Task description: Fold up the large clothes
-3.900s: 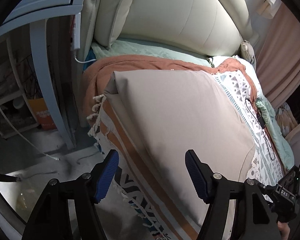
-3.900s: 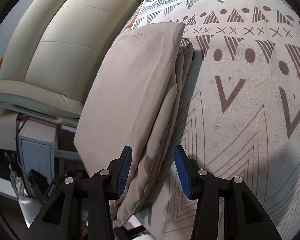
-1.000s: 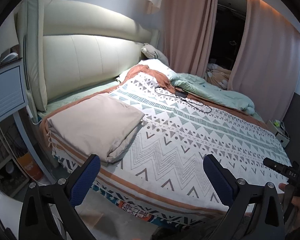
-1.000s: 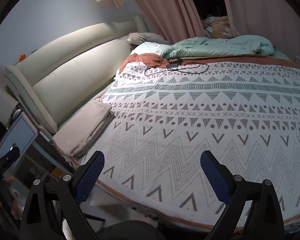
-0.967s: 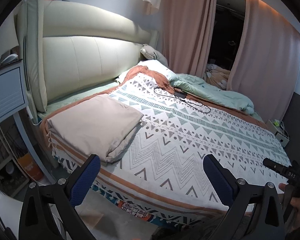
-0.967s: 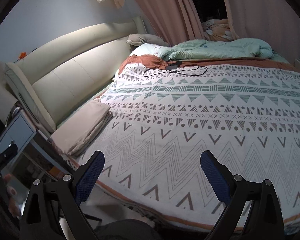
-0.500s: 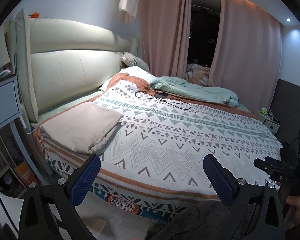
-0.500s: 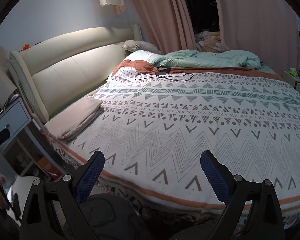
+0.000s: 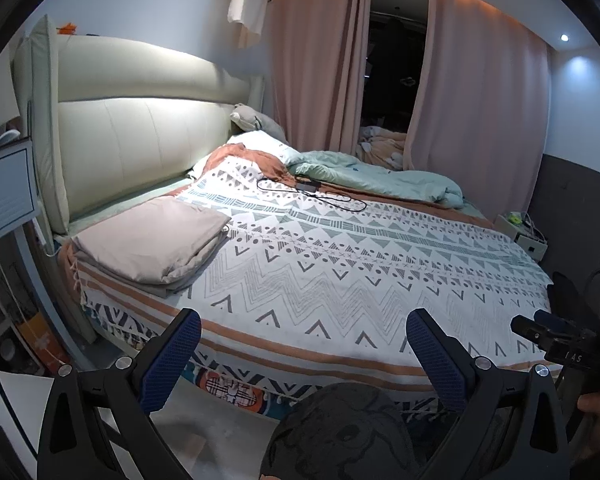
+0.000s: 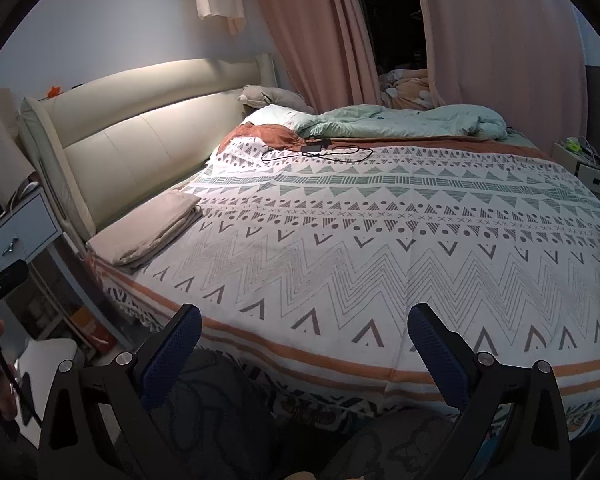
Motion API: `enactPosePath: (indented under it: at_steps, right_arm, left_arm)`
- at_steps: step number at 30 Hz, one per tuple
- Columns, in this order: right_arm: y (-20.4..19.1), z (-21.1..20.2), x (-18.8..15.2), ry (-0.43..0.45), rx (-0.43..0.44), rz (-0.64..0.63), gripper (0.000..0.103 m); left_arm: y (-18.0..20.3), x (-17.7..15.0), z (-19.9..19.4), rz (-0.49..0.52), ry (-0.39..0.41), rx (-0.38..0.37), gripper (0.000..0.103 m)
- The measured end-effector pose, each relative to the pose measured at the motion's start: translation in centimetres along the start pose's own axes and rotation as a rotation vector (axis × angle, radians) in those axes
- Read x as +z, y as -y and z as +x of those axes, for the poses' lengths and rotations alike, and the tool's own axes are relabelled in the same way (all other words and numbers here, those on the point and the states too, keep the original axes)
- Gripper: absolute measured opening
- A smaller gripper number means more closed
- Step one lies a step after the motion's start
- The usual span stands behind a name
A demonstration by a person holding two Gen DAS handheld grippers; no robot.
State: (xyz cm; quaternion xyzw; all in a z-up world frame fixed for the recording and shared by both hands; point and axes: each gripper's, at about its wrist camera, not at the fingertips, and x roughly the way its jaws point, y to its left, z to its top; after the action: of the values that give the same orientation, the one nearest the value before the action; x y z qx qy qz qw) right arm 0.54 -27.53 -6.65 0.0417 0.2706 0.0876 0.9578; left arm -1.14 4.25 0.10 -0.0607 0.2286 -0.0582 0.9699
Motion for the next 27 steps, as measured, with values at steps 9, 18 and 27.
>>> enactPosePath:
  at_steps: [9,18,27]
  right_arm:
    - [-1.0,-0.4,0.0,0.007,0.018,-0.026,0.103]
    - [-1.3,-2.0,0.3,0.071,-0.014,-0.038,0.103]
    - [-1.8,-1.5,-0.3,0.052,-0.006,-0.035,0.103]
  left_arm:
    - [0.0,0.0,-0.8,0.018,0.020,0.012,0.102]
    - [-0.1,0.1,-1.8,0.028,0.038,0.019,0.102]
    - [-0.7,-0.1,-1.8,0.024,0.021,0.029,0.102]
